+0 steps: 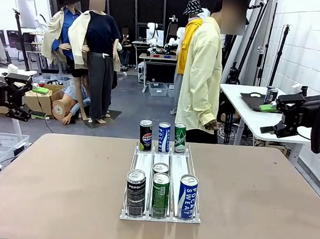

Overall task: Retrieve and hand over the desired beverage to the person.
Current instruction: Place the picked can on the Handle tray extended by the person.

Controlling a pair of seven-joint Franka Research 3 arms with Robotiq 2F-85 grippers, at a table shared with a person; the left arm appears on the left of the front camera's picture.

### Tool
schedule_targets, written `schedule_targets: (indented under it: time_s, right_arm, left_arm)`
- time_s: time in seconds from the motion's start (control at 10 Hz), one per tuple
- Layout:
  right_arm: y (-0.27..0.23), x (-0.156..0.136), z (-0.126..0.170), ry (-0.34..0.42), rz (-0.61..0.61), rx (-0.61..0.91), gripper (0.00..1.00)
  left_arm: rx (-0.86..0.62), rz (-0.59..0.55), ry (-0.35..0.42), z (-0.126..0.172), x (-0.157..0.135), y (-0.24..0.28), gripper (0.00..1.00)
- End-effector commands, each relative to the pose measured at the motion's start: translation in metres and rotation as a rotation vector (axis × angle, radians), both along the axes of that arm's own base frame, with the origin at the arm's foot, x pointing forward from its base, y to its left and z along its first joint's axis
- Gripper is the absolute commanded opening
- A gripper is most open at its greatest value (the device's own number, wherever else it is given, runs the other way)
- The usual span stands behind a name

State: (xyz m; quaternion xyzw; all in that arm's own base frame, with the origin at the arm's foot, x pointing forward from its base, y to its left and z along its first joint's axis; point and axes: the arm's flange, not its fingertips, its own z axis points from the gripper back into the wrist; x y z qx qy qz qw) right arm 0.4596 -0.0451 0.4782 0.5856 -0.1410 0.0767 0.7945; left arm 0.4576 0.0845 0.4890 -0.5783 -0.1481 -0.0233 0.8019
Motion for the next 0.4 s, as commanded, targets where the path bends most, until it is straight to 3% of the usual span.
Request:
schedule_targets:
  time_s: [0.0, 0.3]
  right_arm:
    - [0.0014, -0.0009, 0.0000, -0.001, 0.003, 0.005, 1.00]
    - [0.0014, -0.0009, 0.0000, -0.001, 0.003, 0.005, 1.00]
  left_arm:
    - [-0.011, 0.010, 0.000, 0.0006, -0.0009, 0.0007, 1.00]
    - [-0.011, 0.010, 0.000, 0.0006, -0.0009, 0.0007, 1.00]
